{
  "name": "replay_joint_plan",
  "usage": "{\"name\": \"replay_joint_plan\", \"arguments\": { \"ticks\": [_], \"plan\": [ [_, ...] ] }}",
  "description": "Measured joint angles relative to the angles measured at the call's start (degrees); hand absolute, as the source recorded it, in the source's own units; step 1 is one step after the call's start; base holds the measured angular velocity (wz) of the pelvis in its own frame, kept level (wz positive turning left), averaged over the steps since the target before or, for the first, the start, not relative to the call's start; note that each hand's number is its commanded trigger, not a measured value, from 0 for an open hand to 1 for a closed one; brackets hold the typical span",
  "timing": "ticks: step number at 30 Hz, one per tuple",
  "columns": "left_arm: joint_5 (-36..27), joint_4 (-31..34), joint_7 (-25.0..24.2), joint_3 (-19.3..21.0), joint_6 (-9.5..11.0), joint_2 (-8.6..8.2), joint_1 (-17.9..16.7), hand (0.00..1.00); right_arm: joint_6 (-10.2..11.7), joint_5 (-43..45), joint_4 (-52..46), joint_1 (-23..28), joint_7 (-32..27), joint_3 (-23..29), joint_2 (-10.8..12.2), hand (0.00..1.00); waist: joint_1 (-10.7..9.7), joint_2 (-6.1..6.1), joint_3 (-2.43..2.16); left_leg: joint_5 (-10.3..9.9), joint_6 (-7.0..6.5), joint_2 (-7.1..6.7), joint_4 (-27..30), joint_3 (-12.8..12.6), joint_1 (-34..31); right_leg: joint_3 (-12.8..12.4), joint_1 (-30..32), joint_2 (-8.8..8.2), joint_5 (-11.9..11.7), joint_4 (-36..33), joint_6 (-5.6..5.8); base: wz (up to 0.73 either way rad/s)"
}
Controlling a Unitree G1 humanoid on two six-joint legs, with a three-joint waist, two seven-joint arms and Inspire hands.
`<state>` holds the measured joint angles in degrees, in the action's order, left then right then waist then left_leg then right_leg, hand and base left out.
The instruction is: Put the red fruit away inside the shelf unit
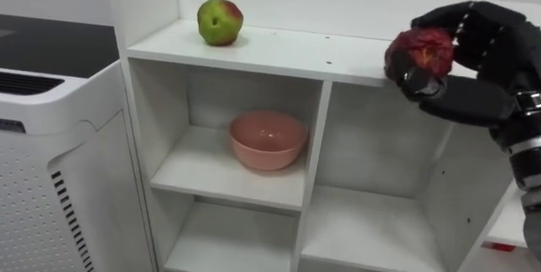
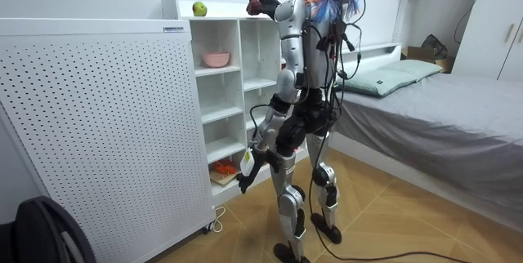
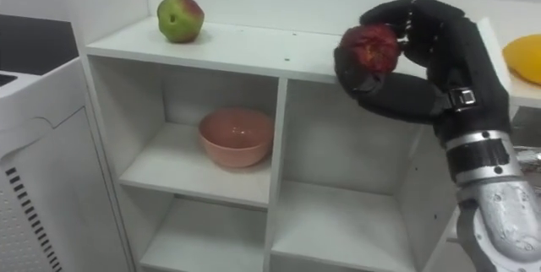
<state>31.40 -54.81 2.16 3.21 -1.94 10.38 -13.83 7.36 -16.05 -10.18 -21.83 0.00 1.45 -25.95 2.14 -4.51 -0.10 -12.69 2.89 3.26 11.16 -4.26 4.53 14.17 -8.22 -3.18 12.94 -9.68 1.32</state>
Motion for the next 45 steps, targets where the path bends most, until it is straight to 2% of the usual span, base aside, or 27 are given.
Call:
{"name": "replay_joint_plan", "arguments": {
  "ticks": [5,6,7,13,17,20,22,26,28,29,30,32,35,36,37,40,43,45],
  "plan": [
    [-0.43,0.02,0.16,-0.06,0.81,0.21,0.85,0.00,-0.21,0.03,-5.34,3.16,6.33,-2.86,0.26,1.00,0.12,-0.04,-0.23,0.01,-0.01,-0.02,-0.32,-0.05,0.44,-0.79,-0.15,0.01,-0.01,0.00,0.00,-0.02],
    [-0.43,0.02,0.16,-0.08,0.85,0.20,0.92,0.00,-1.01,0.04,-6.29,3.66,7.76,-2.92,0.36,1.00,0.25,-0.05,-0.22,0.01,-0.01,-0.02,-0.42,-0.13,0.74,-0.99,-0.31,0.03,-0.01,0.01,0.00,-0.04],
    [-0.42,-0.42,0.18,-0.10,0.93,0.20,1.11,0.00,-1.22,0.02,-6.71,4.15,9.06,-2.98,0.37,1.00,0.67,0.14,-0.08,0.01,-0.01,-0.02,-0.45,-0.16,0.95,-1.31,-0.49,0.07,-0.01,0.02,0.00,-0.05],
    [-0.45,-1.24,0.16,-2.78,0.78,0.51,1.36,0.00,-2.48,0.14,-8.25,5.88,13.93,-5.41,1.05,1.00,1.50,0.21,0.00,0.01,-0.01,0.01,-0.36,-0.31,1.04,-1.58,-0.48,0.13,-0.01,0.00,-0.01,0.00],
    [-0.45,-2.21,0.20,-4.45,0.78,1.24,1.61,0.00,-2.49,0.55,-8.49,7.15,16.07,-8.68,1.08,1.00,1.79,0.03,-0.01,0.03,-0.04,0.01,-0.26,-0.20,0.97,-1.47,-0.56,0.12,-0.05,-0.01,-0.07,0.01],
    [-0.44,-2.16,0.81,-5.81,0.77,1.93,1.94,0.00,-2.51,1.65,-8.08,10.33,17.14,-10.52,1.31,1.00,2.70,-0.60,0.28,0.03,-0.03,0.01,-0.05,-0.14,0.86,-1.30,-0.63,0.12,-0.05,0.00,-0.08,0.00],
    [-0.47,-2.18,1.16,-6.37,0.78,2.05,2.38,0.00,-2.88,3.23,-7.05,12.05,18.21,-12.31,1.60,1.00,3.08,-1.22,0.22,0.03,-0.04,0.03,0.70,0.31,-0.89,-0.50,0.23,0.07,-0.22,-0.05,-0.11,0.10],
    [-0.93,-3.26,0.89,-9.26,0.79,2.32,5.36,0.00,-2.96,6.26,-2.09,11.90,18.35,-14.05,2.47,1.00,3.37,-1.09,0.34,0.16,-0.25,0.11,2.79,1.19,-4.73,0.29,2.93,0.10,-1.03,-0.19,-0.31,0.12],
    [-2.16,-4.85,0.60,-10.41,0.78,2.32,6.78,0.00,-3.30,10.75,4.35,11.89,18.03,-15.27,3.21,1.00,4.39,-0.61,0.69,0.27,-0.39,0.09,3.64,1.28,-6.02,0.40,3.93,-0.03,-1.27,-0.50,-0.31,0.00],
    [-2.58,-4.85,0.61,-10.36,0.85,2.37,6.90,0.00,-3.35,12.06,5.90,11.89,18.03,-15.36,3.42,1.00,4.54,-0.71,0.63,0.31,-0.46,0.09,3.79,1.37,-6.40,0.47,4.46,-0.07,-1.27,-1.02,-0.31,0.12],
    [-3.73,-4.85,0.61,-10.36,1.04,2.54,7.26,0.00,-3.40,13.83,8.37,11.89,17.63,-15.35,3.94,1.00,4.40,-0.16,1.02,0.36,-0.53,0.10,4.77,1.91,-8.17,1.04,5.97,-0.23,-1.24,-2.14,-0.31,0.16],
    [-4.79,-4.92,0.67,-10.36,1.20,2.50,8.30,0.00,-3.24,15.67,10.60,11.74,16.40,-15.34,4.15,1.00,4.48,0.02,1.12,0.39,-0.59,0.24,6.88,2.20,-11.76,1.51,9.42,-0.50,-1.13,-4.43,-0.42,0.16],
    [-7.30,-7.73,1.37,-10.62,2.23,2.24,10.00,0.00,-2.93,17.10,17.45,10.73,14.77,-15.33,6.06,1.00,4.50,0.34,1.43,0.48,-0.75,0.09,10.00,3.05,-16.51,1.83,14.36,-1.23,-0.37,-8.89,-0.69,0.15],
    [-9.15,-8.80,1.77,-11.11,2.61,2.28,10.56,0.00,-2.31,18.01,20.65,9.43,13.89,-15.33,6.51,1.00,4.52,0.24,1.64,0.42,-0.84,-0.08,12.56,3.04,-19.46,1.92,17.45,-1.95,0.68,-12.26,-0.78,0.16],
    [-10.07,-9.84,2.02,-11.64,2.86,2.28,11.73,0.00,-2.03,18.81,23.94,7.79,12.60,-15.29,7.01,1.00,4.47,0.31,2.16,0.22,-1.12,-0.12,15.11,3.02,-22.25,2.07,20.35,-2.63,1.56,-15.59,-1.01,0.17],
    [-11.98,-11.55,2.53,-13.35,4.19,2.35,14.09,0.00,-1.20,21.32,31.17,4.42,9.61,-15.37,7.75,1.00,4.79,0.77,2.85,-0.53,-1.71,-0.04,21.04,2.60,-29.54,2.93,27.48,-4.14,4.07,-22.98,-1.77,0.19],
    [-13.98,-11.06,2.88,-14.22,5.21,2.52,14.47,0.00,-0.39,23.21,34.44,3.44,7.65,-15.39,7.74,1.00,5.57,1.56,3.39,-1.80,-1.81,-0.11,27.33,2.68,-36.55,2.18,34.87,-5.70,6.99,-30.84,-2.68,0.05],
    [-15.77,-11.06,3.78,-15.00,5.37,2.82,14.15,0.00,-0.39,23.73,35.96,3.35,7.06,-15.39,7.64,1.00,6.22,1.64,3.39,-2.22,-1.76,-0.12,30.49,2.45,-40.11,1.12,39.19,-6.55,8.65,-35.36,-2.73,-0.02]
  ]
}}
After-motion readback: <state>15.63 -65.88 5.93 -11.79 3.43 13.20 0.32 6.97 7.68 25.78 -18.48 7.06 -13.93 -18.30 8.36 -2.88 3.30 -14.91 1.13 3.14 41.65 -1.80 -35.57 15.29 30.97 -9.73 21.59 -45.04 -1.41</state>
